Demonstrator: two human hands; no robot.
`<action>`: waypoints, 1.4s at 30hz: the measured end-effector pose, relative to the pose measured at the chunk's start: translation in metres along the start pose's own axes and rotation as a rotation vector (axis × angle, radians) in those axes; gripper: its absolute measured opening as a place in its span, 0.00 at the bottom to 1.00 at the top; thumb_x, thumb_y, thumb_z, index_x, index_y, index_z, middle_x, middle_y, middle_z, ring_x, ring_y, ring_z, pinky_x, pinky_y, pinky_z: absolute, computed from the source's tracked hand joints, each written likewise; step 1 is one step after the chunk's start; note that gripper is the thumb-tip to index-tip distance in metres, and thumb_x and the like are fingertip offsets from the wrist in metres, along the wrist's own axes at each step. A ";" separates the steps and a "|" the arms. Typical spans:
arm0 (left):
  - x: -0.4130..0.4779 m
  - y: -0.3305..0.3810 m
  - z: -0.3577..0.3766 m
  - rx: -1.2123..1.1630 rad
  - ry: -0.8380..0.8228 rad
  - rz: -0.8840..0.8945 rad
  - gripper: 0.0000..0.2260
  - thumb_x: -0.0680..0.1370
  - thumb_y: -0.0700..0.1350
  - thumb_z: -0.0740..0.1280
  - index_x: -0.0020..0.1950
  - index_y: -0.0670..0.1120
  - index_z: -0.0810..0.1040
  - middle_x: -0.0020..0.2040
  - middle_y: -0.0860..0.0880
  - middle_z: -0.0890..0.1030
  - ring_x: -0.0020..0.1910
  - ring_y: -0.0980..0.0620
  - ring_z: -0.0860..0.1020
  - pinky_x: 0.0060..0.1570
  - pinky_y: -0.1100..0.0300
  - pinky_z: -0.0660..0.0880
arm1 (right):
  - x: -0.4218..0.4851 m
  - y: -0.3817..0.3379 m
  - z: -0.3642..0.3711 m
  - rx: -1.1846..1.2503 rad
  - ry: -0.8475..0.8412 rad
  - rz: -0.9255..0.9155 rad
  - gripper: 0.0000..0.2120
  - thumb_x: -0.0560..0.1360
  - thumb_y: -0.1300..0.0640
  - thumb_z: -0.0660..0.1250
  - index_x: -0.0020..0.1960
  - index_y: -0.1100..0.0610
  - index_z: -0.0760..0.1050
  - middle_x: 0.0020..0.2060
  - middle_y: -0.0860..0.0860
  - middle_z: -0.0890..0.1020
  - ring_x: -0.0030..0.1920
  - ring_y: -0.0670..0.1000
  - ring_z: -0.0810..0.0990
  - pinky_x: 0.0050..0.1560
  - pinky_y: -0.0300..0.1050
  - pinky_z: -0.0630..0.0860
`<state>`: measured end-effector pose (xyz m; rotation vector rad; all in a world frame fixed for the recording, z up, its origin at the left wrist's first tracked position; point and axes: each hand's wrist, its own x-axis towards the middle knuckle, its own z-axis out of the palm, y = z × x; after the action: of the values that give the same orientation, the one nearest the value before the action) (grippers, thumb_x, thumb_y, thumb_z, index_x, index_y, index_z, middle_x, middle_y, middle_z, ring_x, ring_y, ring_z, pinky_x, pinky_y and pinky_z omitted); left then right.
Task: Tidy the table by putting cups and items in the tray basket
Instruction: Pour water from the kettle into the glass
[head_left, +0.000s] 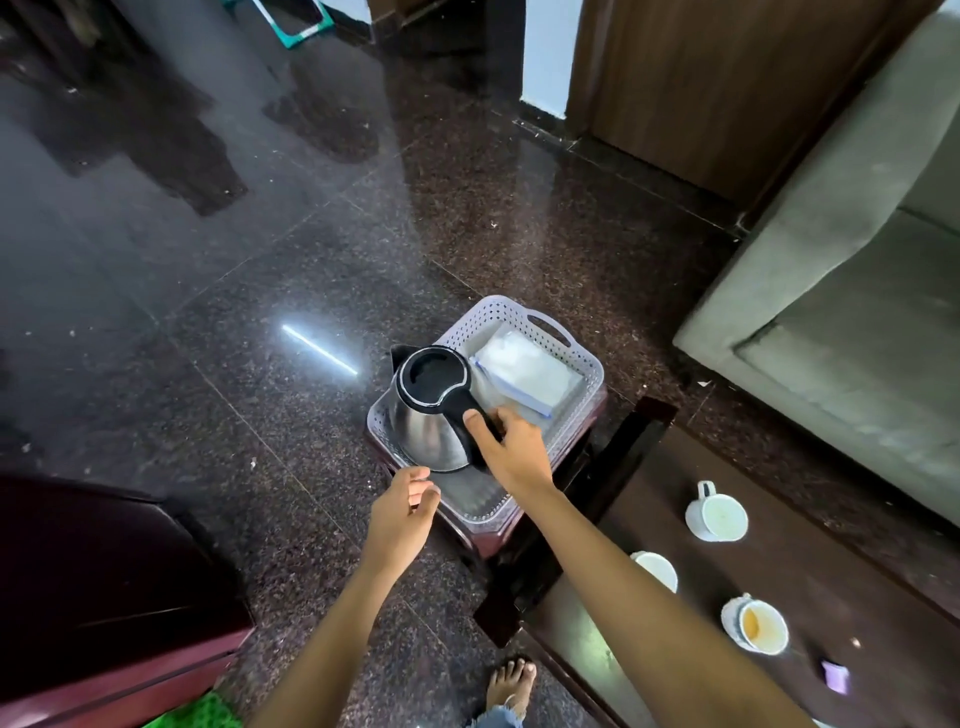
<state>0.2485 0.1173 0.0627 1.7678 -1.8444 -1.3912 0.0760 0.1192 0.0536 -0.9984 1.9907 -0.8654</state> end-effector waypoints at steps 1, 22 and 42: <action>0.002 -0.002 -0.003 -0.002 0.004 -0.004 0.14 0.79 0.42 0.63 0.64 0.42 0.73 0.59 0.45 0.80 0.56 0.52 0.78 0.56 0.63 0.69 | 0.004 -0.001 0.003 0.017 -0.028 0.051 0.27 0.73 0.32 0.60 0.42 0.56 0.77 0.36 0.52 0.82 0.39 0.54 0.81 0.42 0.49 0.78; 0.012 0.017 -0.005 0.029 0.062 0.066 0.14 0.79 0.45 0.62 0.63 0.41 0.74 0.54 0.47 0.81 0.52 0.54 0.78 0.56 0.62 0.71 | -0.003 -0.023 -0.012 0.527 0.244 0.170 0.25 0.58 0.37 0.71 0.25 0.57 0.67 0.22 0.52 0.69 0.26 0.51 0.68 0.31 0.46 0.68; -0.099 0.092 0.177 0.162 -0.301 0.363 0.10 0.80 0.45 0.61 0.59 0.43 0.76 0.51 0.47 0.82 0.51 0.52 0.79 0.50 0.63 0.69 | -0.242 0.121 -0.252 0.552 0.584 0.226 0.27 0.62 0.41 0.71 0.25 0.63 0.66 0.22 0.55 0.68 0.26 0.51 0.65 0.30 0.44 0.62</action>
<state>0.0850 0.2676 0.0806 1.2455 -2.3489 -1.4536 -0.0727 0.4416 0.1570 -0.2068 2.0755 -1.5884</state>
